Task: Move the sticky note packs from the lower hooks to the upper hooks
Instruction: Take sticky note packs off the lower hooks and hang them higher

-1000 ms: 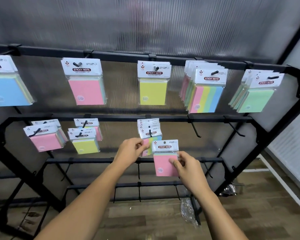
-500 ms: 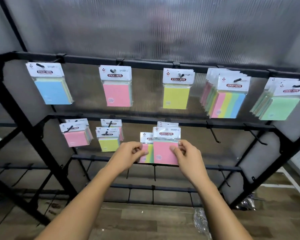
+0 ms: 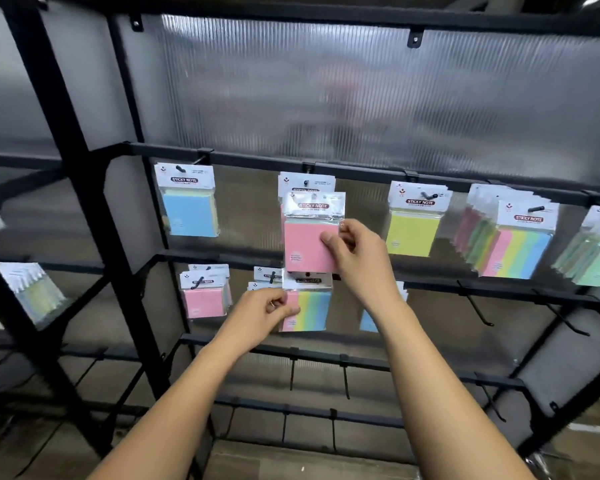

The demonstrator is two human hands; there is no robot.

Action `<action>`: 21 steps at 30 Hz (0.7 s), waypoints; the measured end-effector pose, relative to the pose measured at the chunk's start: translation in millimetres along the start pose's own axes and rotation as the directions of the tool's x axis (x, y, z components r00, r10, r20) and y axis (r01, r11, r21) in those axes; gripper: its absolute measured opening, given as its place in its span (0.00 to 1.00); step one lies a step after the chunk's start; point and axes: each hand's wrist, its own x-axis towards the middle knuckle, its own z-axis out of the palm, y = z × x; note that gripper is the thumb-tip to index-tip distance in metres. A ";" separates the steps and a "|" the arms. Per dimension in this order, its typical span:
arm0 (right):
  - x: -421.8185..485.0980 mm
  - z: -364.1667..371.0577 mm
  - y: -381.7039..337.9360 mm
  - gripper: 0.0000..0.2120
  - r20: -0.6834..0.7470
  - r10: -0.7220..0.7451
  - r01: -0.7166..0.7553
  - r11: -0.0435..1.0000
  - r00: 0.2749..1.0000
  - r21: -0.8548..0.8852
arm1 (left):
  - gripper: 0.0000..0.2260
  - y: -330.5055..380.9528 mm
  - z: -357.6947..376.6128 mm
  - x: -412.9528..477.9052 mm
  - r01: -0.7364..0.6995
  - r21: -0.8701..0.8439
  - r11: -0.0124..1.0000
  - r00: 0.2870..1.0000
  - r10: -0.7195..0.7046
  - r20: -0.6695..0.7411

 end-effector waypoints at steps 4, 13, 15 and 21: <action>17.2 8.0 -15.6 0.13 -0.056 -0.035 0.034 0.999 0.998 -0.019 | 0.17 -5.7 -7.3 1.5 -0.012 -0.012 1.000 1.000 0.012 0.013; 28.6 21.0 -15.4 0.14 -0.064 0.026 -0.028 0.999 0.998 -0.033 | 0.16 -14.5 -11.5 8.5 -0.053 -0.013 0.999 0.998 0.053 0.019; 29.4 23.7 -12.7 0.14 -0.060 0.044 -0.047 0.998 0.997 -0.040 | 0.16 -14.1 -12.1 10.0 -0.059 -0.010 0.998 0.998 0.059 0.028; 32.0 28.4 -7.4 0.13 -0.043 0.059 -0.060 0.998 0.997 -0.031 | 0.14 -14.1 -13.2 12.5 -0.048 -0.006 0.999 0.997 0.049 0.059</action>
